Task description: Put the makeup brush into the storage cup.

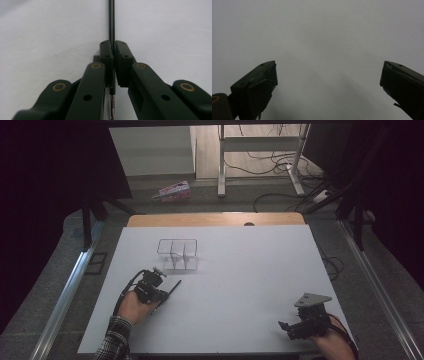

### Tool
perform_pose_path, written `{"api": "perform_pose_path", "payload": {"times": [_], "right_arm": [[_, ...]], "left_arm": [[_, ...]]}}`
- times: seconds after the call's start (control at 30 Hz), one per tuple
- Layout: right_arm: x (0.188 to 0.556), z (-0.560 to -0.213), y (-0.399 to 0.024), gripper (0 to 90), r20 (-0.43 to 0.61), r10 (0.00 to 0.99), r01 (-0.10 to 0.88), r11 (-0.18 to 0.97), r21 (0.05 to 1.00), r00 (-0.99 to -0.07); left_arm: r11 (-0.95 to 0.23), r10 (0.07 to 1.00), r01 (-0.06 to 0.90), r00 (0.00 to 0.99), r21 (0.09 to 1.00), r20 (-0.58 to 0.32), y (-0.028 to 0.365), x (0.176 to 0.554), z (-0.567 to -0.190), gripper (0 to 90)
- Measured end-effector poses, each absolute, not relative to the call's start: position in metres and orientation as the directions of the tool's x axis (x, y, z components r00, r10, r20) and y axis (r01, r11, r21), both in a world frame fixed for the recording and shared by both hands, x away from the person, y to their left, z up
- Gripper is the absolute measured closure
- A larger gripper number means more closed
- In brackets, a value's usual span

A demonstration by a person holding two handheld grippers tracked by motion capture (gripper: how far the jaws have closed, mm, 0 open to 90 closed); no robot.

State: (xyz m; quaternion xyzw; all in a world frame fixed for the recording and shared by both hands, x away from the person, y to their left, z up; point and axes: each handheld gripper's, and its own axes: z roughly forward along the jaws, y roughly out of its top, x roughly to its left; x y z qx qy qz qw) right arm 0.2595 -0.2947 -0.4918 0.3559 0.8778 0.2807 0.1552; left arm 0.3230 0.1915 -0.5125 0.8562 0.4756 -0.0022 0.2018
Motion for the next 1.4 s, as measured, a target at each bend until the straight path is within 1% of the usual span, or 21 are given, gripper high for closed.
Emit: {"api": "perform_pose_path", "payload": {"times": [0.63,0.87,0.93,1.17,1.4], "right_arm": [[0.259,-0.490,-0.294,1.1,-0.070,0.706,0.524,0.584,0.621,-0.704],[0.258,-0.487,-0.294,1.1,-0.071,0.704,0.512,0.578,0.636,-0.707],[0.258,-0.487,-0.294,1.0,-0.071,0.703,0.510,0.579,0.636,-0.708],[0.258,-0.487,-0.294,1.1,-0.077,0.701,0.505,0.581,0.638,-0.709],[0.257,-0.486,-0.294,1.0,-0.082,0.700,0.500,0.581,0.642,-0.709]], "left_arm": [[-0.467,0.741,0.755,0.618,0.460,-0.262,0.194,0.309,-0.491,86.2],[-0.467,0.709,0.715,0.655,0.520,-0.263,0.192,0.301,-0.484,86.2],[-0.465,0.695,0.694,0.670,0.549,-0.259,0.193,0.299,-0.482,86.2],[-0.423,0.653,0.643,0.705,0.639,-0.277,0.198,0.288,-0.474,86.1],[-0.397,0.625,0.605,0.729,0.690,-0.280,0.199,0.278,-0.468,86.2]]}}
